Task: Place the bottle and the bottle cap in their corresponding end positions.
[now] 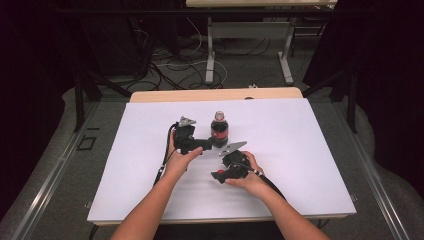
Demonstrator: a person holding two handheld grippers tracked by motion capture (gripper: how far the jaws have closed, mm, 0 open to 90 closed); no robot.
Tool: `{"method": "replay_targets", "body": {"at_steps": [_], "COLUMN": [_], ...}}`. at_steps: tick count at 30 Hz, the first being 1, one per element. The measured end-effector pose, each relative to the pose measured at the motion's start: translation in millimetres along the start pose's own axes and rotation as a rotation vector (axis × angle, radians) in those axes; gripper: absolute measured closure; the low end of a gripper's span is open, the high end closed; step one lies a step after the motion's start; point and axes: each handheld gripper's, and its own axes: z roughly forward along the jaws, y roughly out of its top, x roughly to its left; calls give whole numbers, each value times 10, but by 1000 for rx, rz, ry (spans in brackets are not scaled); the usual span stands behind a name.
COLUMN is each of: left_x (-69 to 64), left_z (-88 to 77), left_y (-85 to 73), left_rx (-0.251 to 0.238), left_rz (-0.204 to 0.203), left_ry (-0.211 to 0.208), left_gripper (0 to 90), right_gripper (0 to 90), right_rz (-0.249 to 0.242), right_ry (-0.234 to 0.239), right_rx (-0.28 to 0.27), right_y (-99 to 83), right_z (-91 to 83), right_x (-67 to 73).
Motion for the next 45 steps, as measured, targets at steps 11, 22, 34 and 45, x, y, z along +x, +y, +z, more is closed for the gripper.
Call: {"method": "replay_targets", "body": {"at_steps": [11,22,34,45], "left_x": [24,141,394,590], "left_z": [-91,-303,-514,-620], "left_y": [-28,-126,-307,-450], "left_rx": [24,20,14,21], "left_rz": [-7,-33,-89,-127], "left_ry": [6,37,99,124], "left_gripper": [7,6,7,7], "right_gripper": [141,0,0,0], "right_rz": [35,134,279,363], "right_ry": [-71,-196,-342,-431], "right_rx": [-42,-89,-96,-137], "right_y": [125,94,-120,-432], "right_z": [-185,-453,-765,-940], "right_x": [-34,-289,-661,-942]}}
